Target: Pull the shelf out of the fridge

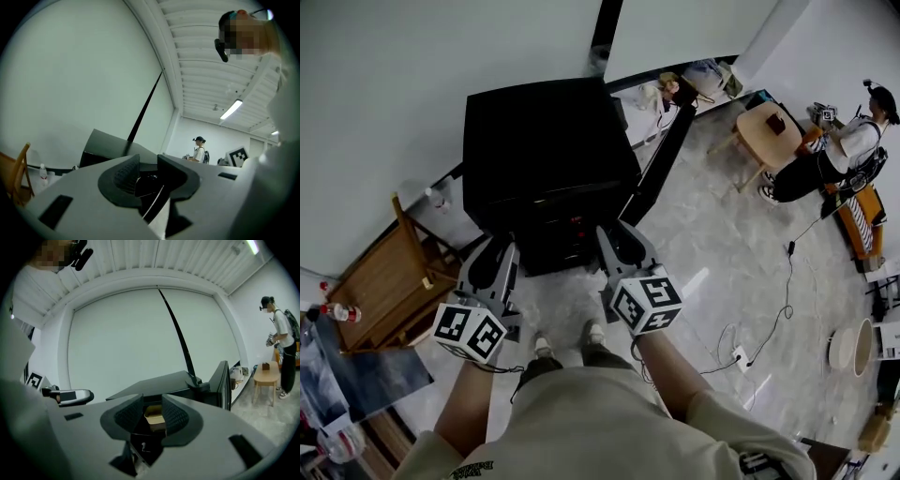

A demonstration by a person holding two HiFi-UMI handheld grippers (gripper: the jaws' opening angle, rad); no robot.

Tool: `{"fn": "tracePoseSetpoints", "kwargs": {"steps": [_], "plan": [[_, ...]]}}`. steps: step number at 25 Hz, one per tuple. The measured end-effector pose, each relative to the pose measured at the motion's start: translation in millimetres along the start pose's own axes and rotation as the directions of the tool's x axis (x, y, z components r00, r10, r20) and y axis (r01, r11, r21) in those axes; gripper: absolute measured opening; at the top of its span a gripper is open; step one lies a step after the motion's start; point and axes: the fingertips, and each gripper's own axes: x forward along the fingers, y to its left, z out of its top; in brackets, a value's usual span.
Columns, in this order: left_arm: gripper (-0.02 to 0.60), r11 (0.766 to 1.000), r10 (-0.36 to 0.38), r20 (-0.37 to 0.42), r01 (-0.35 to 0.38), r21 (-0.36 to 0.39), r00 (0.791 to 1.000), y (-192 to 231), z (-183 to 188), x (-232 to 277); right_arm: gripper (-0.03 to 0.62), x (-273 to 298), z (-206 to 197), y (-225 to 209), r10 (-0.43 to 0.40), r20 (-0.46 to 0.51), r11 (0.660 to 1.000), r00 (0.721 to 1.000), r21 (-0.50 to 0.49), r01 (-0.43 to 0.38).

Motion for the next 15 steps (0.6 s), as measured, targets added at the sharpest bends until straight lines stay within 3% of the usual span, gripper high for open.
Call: {"fn": "tracePoseSetpoints", "kwargs": {"steps": [3, 6, 11, 15], "plan": [[0.098, 0.995, 0.043, 0.007, -0.042, -0.086, 0.999, 10, -12, 13, 0.116, 14, -8, -16, 0.021, -0.012, 0.996, 1.0, 0.086, -0.019], [0.129, 0.976, 0.087, 0.011, -0.083, -0.2, 0.996, 27, -26, 23, 0.149, 29, -17, -26, 0.04, -0.017, 0.988, 0.999, 0.15, -0.037], [0.179, 0.922, 0.156, -0.012, -0.15, -0.357, 0.988, 55, -59, 32, 0.189, 51, -39, -41, 0.052, -0.032, 0.975, 0.998, 0.219, -0.044], [0.207, 0.859, 0.183, -0.032, -0.175, -0.481, 0.983, 72, -88, 40, 0.209, 66, -64, -56, 0.037, -0.051, 0.962, 0.998, 0.273, -0.021]]}}
